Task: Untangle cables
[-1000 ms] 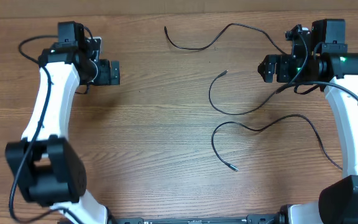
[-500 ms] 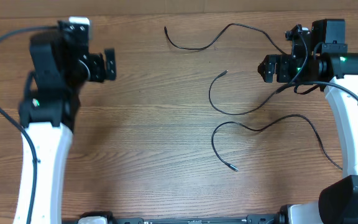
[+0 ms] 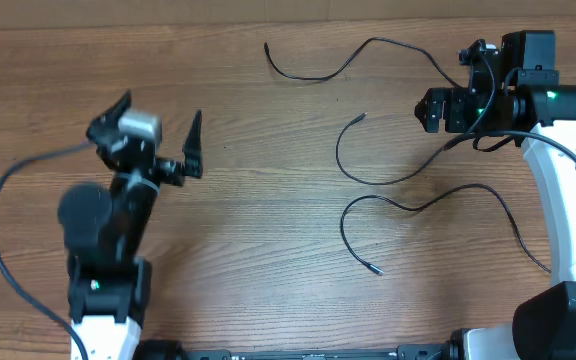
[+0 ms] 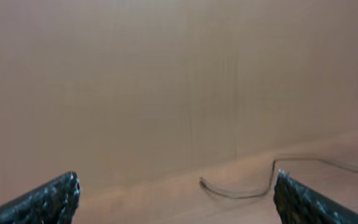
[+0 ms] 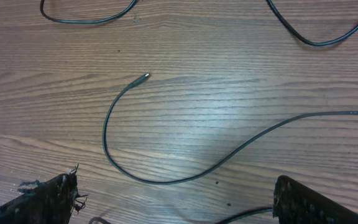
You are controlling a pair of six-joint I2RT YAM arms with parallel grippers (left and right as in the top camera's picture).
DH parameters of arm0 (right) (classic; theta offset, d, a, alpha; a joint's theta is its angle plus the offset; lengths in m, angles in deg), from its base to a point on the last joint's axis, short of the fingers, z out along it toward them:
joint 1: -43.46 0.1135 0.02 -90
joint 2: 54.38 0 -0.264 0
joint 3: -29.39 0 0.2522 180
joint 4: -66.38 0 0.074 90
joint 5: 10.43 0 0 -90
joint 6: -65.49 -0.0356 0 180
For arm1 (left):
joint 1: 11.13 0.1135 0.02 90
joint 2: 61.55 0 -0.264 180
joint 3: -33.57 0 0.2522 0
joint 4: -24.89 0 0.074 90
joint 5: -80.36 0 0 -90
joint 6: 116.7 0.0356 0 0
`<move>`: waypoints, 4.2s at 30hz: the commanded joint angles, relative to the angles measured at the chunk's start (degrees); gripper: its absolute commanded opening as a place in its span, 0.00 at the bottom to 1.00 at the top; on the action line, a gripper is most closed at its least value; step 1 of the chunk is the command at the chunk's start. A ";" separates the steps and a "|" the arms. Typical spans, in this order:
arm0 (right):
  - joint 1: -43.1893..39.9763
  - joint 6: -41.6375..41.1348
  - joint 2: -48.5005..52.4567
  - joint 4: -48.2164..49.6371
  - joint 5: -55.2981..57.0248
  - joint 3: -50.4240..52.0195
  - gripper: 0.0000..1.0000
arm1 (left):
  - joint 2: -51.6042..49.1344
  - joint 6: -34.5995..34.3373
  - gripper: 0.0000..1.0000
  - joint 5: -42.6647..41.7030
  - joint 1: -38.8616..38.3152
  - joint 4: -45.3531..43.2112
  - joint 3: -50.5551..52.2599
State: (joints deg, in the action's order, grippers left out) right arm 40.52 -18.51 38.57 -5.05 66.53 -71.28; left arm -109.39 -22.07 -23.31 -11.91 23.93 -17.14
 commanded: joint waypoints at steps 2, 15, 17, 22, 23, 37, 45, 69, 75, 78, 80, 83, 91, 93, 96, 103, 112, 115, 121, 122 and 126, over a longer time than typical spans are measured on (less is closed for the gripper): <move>0.09 0.09 -0.24 0.26 0.37 -1.44 1.00 | 5.42 -0.33 0.99 -2.93 0.11 -7.02 8.02; 0.09 0.09 -0.24 0.28 0.37 -1.44 1.00 | 23.37 -0.33 1.00 -0.79 0.11 -22.23 28.35; 0.09 0.09 -0.24 0.28 0.37 -1.44 1.00 | 26.40 -0.31 1.00 0.17 0.11 -22.21 31.17; 0.09 0.07 -0.24 0.28 0.37 -1.44 1.00 | 35.80 -0.35 0.99 3.78 0.09 -18.10 36.57; 0.09 0.07 -0.24 0.28 0.37 -1.44 1.00 | 37.62 -0.35 1.00 4.24 0.07 -16.35 36.63; 0.09 0.09 -0.24 0.26 0.37 -1.44 1.00 | 47.67 -6.21 0.99 13.18 0.11 10.16 36.70; 0.09 0.07 -0.24 0.26 0.37 -1.44 1.00 | 47.67 -4.39 1.00 15.74 0.66 19.19 36.70; 0.09 0.09 -0.24 0.28 0.37 -1.44 1.00 | 47.67 -4.79 0.99 15.13 2.36 19.30 36.68; 0.09 0.07 -0.24 0.28 0.37 -1.44 1.00 | 47.67 -4.79 1.00 15.17 2.36 19.04 36.68; 0.09 0.09 -0.24 0.28 0.37 -1.44 1.00 | 47.67 -4.79 0.99 15.19 2.36 19.02 36.68; 0.09 0.07 -0.24 0.28 0.37 -1.44 1.00 | 47.67 -4.79 0.99 15.17 2.36 19.04 36.68; 0.09 0.09 -0.24 0.28 0.35 -1.44 1.00 | 47.65 -4.79 1.00 15.19 2.36 19.04 36.68; 0.09 0.09 -0.24 0.26 0.37 -1.44 1.00 | 47.63 -4.79 1.00 15.19 2.36 19.04 36.68; 0.09 0.09 -0.24 0.28 0.35 -1.44 1.00 | 47.63 -4.79 0.99 15.17 2.36 19.04 36.68; 0.09 0.09 -0.24 0.28 0.37 -1.44 1.00 | 47.63 -4.79 1.00 15.17 2.36 19.04 36.68; 0.09 0.07 -0.24 0.28 0.37 -1.44 1.00 | 47.63 -4.79 1.00 15.17 2.36 19.04 36.68; 0.09 0.07 -0.24 0.28 0.37 -1.44 1.00 | 47.63 -4.79 1.00 15.17 2.36 19.04 36.68; 0.09 0.09 -0.24 0.28 0.37 -1.44 1.00 | 47.63 -4.79 1.00 15.17 2.36 19.04 36.68; 0.09 0.07 0.09 0.31 0.37 -1.44 1.00 | 47.63 -4.79 0.99 15.17 2.36 19.04 36.68; 0.09 0.07 0.09 0.28 0.37 -1.44 1.00 | 47.63 -4.79 1.00 15.17 2.36 19.04 36.68; 0.09 0.07 0.09 0.28 0.37 -1.44 1.00 | 47.63 -4.79 0.99 15.17 2.36 19.04 36.68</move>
State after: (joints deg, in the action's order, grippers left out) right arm 40.50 -18.49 38.57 -5.05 66.51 -71.28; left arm -62.31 -26.73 -8.49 -9.90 43.12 19.34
